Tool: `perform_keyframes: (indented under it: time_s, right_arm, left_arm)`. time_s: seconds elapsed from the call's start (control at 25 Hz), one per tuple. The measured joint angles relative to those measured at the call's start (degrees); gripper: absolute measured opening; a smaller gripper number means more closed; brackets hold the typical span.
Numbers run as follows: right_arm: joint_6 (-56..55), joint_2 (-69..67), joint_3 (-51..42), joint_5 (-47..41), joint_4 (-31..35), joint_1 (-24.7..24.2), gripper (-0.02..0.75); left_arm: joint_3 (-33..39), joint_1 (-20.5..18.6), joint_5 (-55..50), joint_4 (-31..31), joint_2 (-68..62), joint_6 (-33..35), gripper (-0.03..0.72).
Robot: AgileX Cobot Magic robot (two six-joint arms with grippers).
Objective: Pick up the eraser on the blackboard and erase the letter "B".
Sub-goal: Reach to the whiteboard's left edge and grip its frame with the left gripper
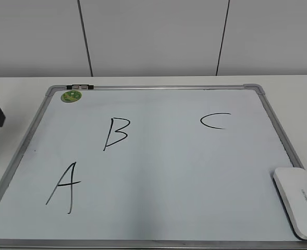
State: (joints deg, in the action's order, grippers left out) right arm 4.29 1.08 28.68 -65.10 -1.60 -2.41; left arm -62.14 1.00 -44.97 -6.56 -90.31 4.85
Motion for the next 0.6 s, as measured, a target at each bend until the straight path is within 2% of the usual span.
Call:
perform_keyframes:
  time_s: [0.16,0.32,0.6]
  right_arm:
    - [0.0,0.0,0.0,0.0,0.0,0.0,0.586]
    - [0.0,0.0,0.0,0.0,0.0,0.0,0.587]
    - [0.0,0.0,0.0,0.0,0.0,0.0,0.587]
  left_arm:
    - [-1.3,0.0,1.0,-0.2,-6.7,1.0,0.576]
    - [-3.1,0.0,1.6,-0.3,-11.8,2.3,0.541]
    - [-9.0,0.0,1.3,-0.6,-18.2,2.6,0.502]
